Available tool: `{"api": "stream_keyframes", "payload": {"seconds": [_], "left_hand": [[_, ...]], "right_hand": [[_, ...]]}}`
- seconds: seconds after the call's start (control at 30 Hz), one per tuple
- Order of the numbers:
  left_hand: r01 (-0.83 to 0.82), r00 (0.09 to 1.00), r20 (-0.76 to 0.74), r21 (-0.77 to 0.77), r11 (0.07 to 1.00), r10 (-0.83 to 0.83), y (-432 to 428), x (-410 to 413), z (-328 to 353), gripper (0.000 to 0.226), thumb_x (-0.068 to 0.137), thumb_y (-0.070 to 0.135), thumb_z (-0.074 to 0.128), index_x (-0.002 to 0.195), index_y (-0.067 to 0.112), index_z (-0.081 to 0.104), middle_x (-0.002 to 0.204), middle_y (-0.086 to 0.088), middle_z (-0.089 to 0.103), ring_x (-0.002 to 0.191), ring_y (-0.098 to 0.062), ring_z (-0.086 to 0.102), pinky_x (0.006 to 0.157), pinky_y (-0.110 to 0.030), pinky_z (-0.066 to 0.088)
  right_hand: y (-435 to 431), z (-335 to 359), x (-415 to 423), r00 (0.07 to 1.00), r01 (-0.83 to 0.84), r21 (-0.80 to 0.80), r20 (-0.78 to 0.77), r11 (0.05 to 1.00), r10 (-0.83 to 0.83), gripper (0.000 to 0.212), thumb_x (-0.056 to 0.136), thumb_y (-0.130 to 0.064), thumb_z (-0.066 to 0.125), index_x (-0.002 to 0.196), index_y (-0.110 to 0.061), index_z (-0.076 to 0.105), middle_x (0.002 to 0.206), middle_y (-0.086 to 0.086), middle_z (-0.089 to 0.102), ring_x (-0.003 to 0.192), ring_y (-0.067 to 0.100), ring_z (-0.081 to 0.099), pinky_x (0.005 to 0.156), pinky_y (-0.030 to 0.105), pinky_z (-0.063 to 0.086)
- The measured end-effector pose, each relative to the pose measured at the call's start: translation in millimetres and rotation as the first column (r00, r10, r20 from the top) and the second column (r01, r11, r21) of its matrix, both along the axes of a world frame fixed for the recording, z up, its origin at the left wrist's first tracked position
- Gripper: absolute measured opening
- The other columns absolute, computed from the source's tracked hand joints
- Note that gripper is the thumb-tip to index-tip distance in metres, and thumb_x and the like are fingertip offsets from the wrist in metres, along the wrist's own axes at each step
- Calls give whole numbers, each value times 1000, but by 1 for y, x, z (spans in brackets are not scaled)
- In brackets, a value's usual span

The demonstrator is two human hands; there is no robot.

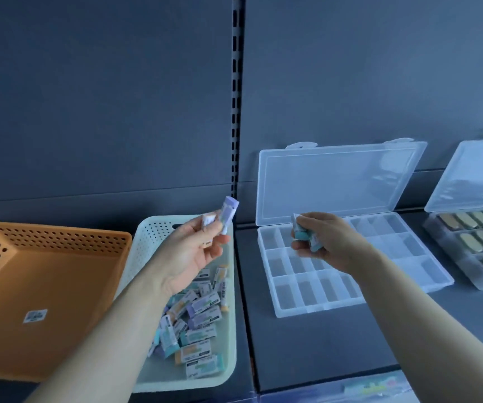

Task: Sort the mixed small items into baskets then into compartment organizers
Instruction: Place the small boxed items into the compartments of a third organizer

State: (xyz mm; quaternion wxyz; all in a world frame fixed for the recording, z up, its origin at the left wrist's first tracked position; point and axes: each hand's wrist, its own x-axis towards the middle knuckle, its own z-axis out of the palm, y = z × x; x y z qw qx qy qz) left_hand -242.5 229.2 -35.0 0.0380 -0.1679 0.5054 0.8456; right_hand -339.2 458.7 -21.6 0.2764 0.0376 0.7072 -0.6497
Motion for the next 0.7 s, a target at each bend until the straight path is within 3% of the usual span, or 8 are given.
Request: {"api": "stream_keyframes", "payload": {"seconds": [0.1,0.2,0.3,0.37,0.43,0.53,0.6,0.7], "left_hand": [[-52,999,8,39,998,52,28,-18,6,10,89,8,58,96,13,63,81,-3,64,72,-15,62,60,-23,50],[-107,994,15,-13,994,107,55,-35,5,18,74,14,69,89,19,60,81,-3,57,60,-11,52,50,-20,38],[-135,990,1,-228,964,139,76,-50,-2,27,72,17,69,99,23,67,80,-2,52,54,-9,36,45,-18,26],[-149,987,-20,-492,858,160,86,-57,-8,22,70,24,67,91,19,70,71,1,47,56,-12,31,49,-21,24],[-150,986,-57,-710,688,156,93,-62,-15,24,71,30,66,83,9,67,65,3,41,58,-11,32,55,-25,26],[-154,985,-89,-838,523,147,96,-67,-24,19,83,23,66,72,9,60,62,18,53,53,-3,45,56,-20,30],[-130,989,-85,-900,416,124,96,-70,-28,4,84,22,67,81,25,66,82,23,66,70,3,57,60,-17,38],[-75,995,-59,-975,207,85,94,-73,-36,11,83,21,65,87,32,66,77,20,64,70,-7,56,59,-24,41]], "right_hand": [[22,-3,-22,998,-64,-15,24,998,64,11,96,-8,47,102,-7,56,82,15,52,51,18,55,53,28,53],[35,-9,-41,977,-184,134,-81,974,196,28,90,0,49,113,-14,57,76,12,55,48,15,45,42,21,34],[45,-16,-55,934,-238,341,-176,910,310,26,85,-4,60,108,-16,55,79,17,64,50,17,43,43,22,33],[51,-19,-63,888,-228,442,-272,868,371,15,81,-9,66,93,-14,60,76,18,65,50,18,43,43,20,34],[53,-18,-68,832,-238,483,-346,843,433,8,80,-10,66,86,-14,63,65,8,59,48,17,43,42,19,36],[50,-18,-74,781,-267,497,-391,826,488,12,82,-5,59,88,-14,65,61,-1,52,44,14,40,39,18,34],[47,-21,-76,759,-264,500,-420,825,498,16,82,-3,56,91,-13,65,62,-2,52,39,8,39,36,16,32],[43,-27,-80,720,-245,494,-483,834,498,13,82,-5,59,91,-14,62,70,-3,54,42,6,41,37,10,31]]}}
